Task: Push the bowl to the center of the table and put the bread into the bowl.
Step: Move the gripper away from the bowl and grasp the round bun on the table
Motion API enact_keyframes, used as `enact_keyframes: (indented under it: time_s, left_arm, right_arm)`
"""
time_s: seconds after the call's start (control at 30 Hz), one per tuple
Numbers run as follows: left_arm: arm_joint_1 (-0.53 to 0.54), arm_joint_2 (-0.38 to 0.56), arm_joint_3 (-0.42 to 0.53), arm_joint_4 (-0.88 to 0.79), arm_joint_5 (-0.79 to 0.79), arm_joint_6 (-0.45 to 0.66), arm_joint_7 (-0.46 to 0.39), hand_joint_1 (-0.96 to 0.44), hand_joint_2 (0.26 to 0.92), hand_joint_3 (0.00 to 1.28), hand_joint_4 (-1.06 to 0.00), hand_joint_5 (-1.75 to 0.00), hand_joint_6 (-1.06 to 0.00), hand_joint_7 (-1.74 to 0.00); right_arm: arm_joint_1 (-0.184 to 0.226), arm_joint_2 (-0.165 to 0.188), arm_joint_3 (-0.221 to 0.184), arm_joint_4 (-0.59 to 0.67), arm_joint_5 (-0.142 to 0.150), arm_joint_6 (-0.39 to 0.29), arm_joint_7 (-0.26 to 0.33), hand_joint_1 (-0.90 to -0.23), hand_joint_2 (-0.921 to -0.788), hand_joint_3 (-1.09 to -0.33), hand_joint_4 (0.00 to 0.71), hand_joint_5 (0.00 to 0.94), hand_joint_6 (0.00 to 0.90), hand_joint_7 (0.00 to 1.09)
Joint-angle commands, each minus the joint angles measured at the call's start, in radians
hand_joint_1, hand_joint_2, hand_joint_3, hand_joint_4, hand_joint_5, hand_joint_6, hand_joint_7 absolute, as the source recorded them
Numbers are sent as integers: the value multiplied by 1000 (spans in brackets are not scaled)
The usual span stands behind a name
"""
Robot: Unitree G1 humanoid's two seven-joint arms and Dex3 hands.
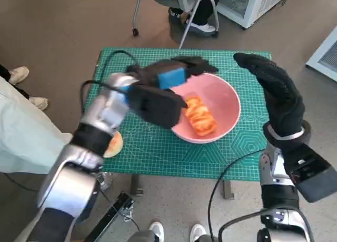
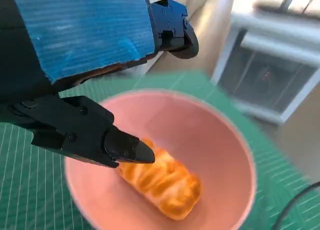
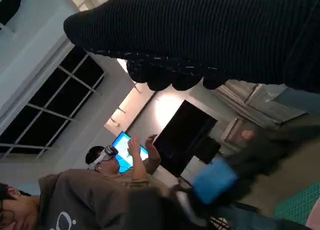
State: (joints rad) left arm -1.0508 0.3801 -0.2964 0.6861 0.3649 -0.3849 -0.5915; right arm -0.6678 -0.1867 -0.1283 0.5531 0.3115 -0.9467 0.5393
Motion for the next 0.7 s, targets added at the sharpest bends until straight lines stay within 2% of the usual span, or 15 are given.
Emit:
enact_keyframes:
  time_s: [0.03,0.13,0.27,0.47,0.7]
  left_arm:
    - [125,133,92,-264,-92,84,-93,-88,854,16,-152,-4,-246,-245]
    - [205,200,149,-427,-130,164,-137,-44,859,7,-170,-3,-307,-151]
    - [298,278,209,-570,-162,248,-183,-11,850,2,-176,-2,-332,-117]
    - [417,385,251,-665,-149,309,-230,-15,825,0,-154,0,-330,-84]
    - [534,474,258,-718,-118,348,-249,-35,806,0,-139,0,-323,-58]
  right_arm:
    - [1,2,3,22,-3,-2,6,-652,-921,-750,336,7,16,904]
    - [0,1,3,24,1,-4,11,-655,-921,-751,335,6,12,903]
    - [-3,1,3,28,15,-2,23,-656,-921,-750,333,5,9,903]
    - [-8,6,7,31,33,11,41,-666,-921,-747,328,2,9,901]
    - [-14,11,10,32,48,26,57,-675,-921,-747,326,1,4,898]
